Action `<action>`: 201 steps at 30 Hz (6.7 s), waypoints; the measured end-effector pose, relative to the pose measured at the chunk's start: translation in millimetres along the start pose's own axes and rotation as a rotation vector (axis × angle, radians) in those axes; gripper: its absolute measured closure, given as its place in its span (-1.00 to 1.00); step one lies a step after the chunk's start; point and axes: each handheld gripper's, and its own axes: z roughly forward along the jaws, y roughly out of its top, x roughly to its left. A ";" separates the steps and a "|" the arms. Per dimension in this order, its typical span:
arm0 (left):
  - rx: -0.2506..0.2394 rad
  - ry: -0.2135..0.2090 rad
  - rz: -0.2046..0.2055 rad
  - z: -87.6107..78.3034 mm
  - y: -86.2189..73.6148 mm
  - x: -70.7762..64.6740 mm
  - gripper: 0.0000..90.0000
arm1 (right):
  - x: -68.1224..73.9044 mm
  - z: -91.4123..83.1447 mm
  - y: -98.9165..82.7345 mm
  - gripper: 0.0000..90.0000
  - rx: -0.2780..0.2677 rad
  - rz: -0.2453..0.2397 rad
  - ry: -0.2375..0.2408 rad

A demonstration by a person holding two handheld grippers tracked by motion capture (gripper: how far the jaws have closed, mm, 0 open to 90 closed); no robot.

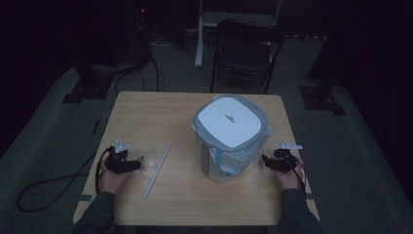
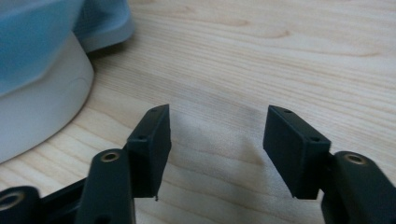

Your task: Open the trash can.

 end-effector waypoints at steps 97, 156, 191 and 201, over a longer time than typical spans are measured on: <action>-0.003 0.001 -0.001 0.2 -0.2 -0.8 -0.48 | 28.2 -129.1 136.0 1.00 -0.321 -0.146 0.047; -0.003 0.000 -0.001 0.2 -0.2 -0.8 -0.49 | 45.6 -106.7 177.6 1.00 -0.358 -0.158 0.224; -0.003 0.000 0.000 0.2 -0.2 -0.8 -0.48 | 41.4 -105.5 178.6 1.00 -0.334 -0.153 0.275; -0.004 -0.001 0.000 0.3 -0.2 -0.8 -0.49 | 41.0 -108.1 179.3 0.99 -0.331 -0.157 0.252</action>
